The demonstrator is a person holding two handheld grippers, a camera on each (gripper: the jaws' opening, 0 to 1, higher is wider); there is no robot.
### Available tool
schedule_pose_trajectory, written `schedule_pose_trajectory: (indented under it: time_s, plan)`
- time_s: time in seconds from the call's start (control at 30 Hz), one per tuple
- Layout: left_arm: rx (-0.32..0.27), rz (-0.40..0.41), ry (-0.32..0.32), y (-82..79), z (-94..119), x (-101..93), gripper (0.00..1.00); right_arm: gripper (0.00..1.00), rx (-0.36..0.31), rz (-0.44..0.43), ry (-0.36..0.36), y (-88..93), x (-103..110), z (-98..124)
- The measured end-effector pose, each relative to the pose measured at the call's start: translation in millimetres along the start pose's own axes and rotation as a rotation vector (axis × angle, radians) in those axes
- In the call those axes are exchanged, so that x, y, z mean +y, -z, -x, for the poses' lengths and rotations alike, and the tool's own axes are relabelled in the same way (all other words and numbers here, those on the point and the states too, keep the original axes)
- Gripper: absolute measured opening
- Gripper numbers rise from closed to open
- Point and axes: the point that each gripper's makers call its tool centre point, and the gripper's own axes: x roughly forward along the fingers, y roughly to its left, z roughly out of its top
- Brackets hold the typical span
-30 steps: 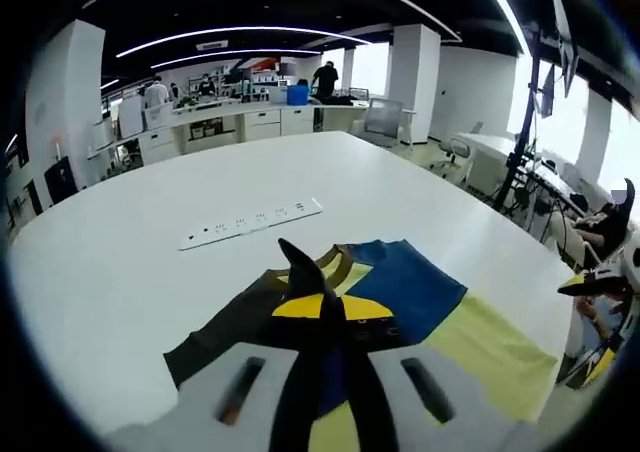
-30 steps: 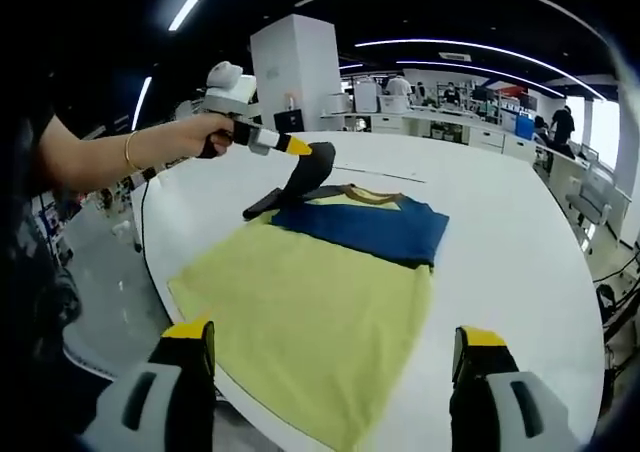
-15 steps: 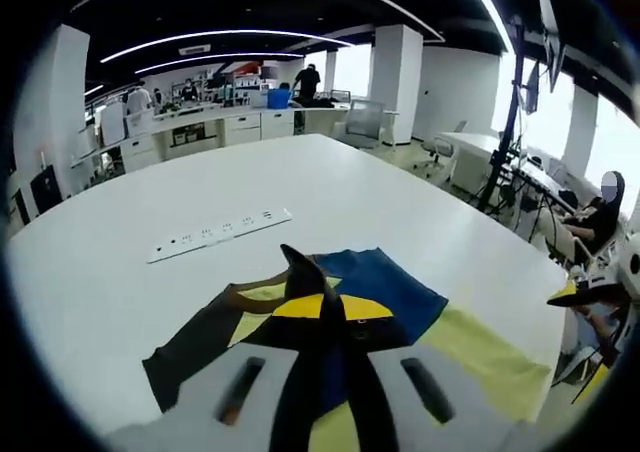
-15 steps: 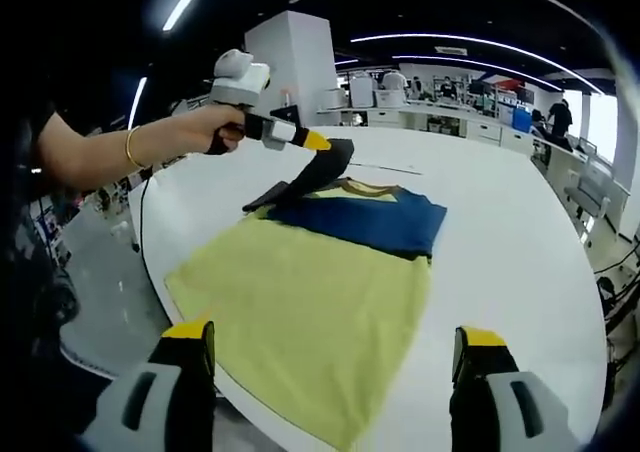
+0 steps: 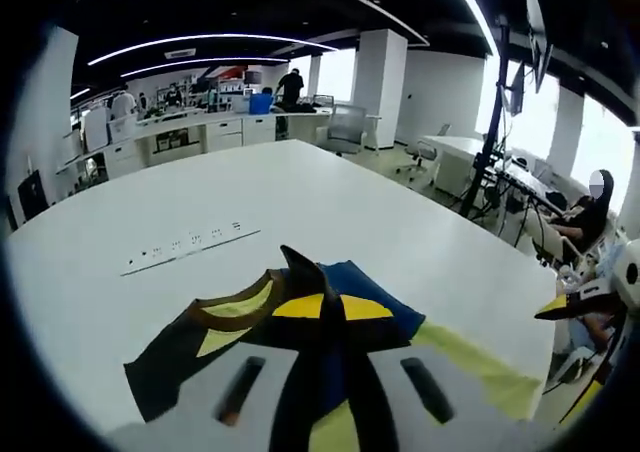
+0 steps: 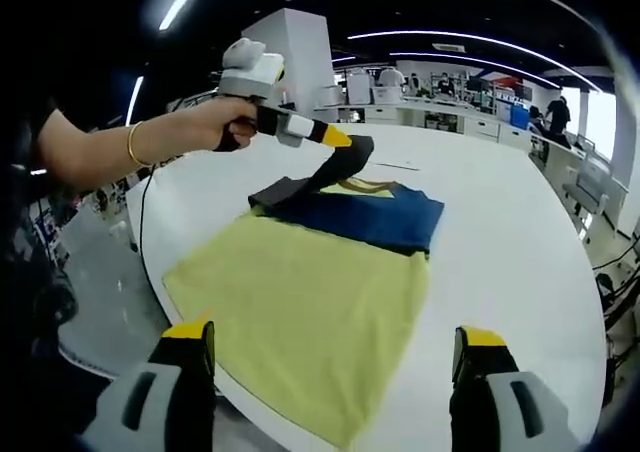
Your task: Fold the garment on the visible template until the final outline fits inside the template.
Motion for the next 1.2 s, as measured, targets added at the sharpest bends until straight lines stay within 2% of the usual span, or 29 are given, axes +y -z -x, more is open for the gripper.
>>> schedule_pose_trajectory:
  time_s: [0.77,1.0,1.07,1.2]
  plan:
    - [0.024,-0.044,0.101,23.7,-18.3,-55.4,0.01,1.0,0.006,-0.003,-0.025,3.7,5.1,-6.3]
    - [0.044,-0.063,0.113,33.9,-26.3,-66.4,0.01,1.0,0.014,-0.01,-0.024,8.1,2.6,-6.6]
    - [0.038,-0.051,0.134,36.4,-28.1,-70.9,0.01,1.0,0.012,-0.015,-0.025,8.6,2.1,-6.9]
    - [0.059,-0.052,0.125,47.4,-31.2,-71.6,0.01,1.0,0.012,-0.02,-0.026,9.7,1.7,-8.5]
